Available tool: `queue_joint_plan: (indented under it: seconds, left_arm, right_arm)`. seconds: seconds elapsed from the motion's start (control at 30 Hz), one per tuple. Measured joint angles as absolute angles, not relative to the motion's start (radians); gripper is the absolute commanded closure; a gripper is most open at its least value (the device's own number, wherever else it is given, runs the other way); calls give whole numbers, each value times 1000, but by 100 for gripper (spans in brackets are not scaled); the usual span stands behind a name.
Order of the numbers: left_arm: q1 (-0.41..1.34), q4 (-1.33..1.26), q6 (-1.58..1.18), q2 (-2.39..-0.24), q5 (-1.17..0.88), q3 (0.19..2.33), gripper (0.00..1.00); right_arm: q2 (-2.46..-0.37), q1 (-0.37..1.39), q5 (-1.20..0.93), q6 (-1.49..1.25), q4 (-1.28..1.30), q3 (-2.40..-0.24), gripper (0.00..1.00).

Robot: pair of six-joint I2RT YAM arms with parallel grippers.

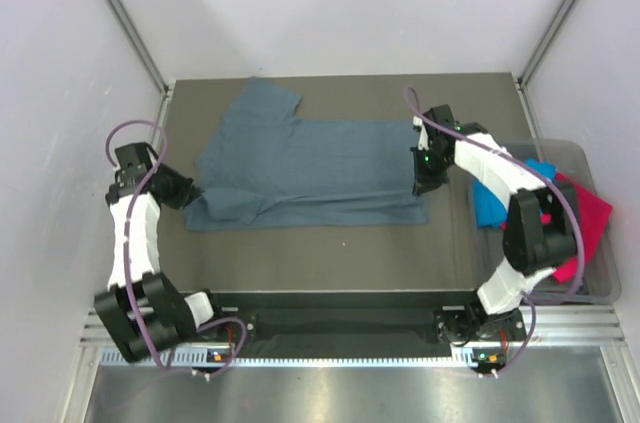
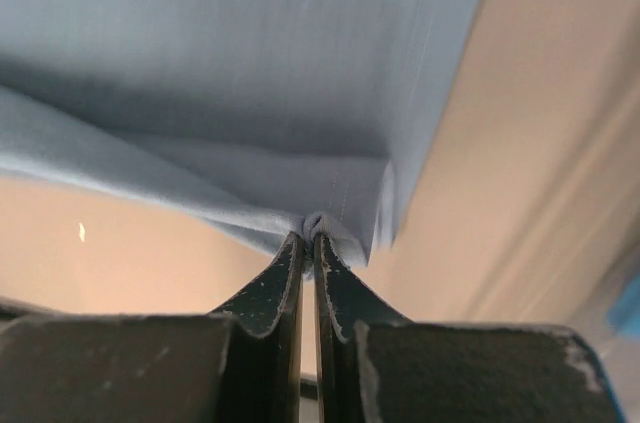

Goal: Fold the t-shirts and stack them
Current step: Fold the tshirt

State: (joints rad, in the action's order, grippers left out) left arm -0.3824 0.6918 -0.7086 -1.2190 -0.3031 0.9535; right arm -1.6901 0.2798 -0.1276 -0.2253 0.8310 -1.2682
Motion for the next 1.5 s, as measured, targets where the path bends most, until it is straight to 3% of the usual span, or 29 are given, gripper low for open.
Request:
queue_joint_plan:
  seconds: [0.2, 0.6, 0.8, 1.2, 1.5]
  left_arm:
    - [-352, 810, -762, -981, -141, 904, 100]
    - [-275, 1074, -923, -724, 235, 883, 100]
    - [-254, 1162, -994, -645, 328, 834, 100]
    - [-245, 1189, -1008, -692, 324, 784, 100]
    - [-241, 1091, -907, -857, 245, 849, 100]
  right_arm:
    - [-1441, 326, -123, -243, 841, -1074, 100]
    - [-1058, 407, -126, -352, 834, -766, 100]
    - [-1039, 451, -146, -426, 836, -704, 100]
    - [-1028, 451, -163, -482, 871, -643, 100]
    - [-1220, 416, -163, -424, 891, -792, 100]
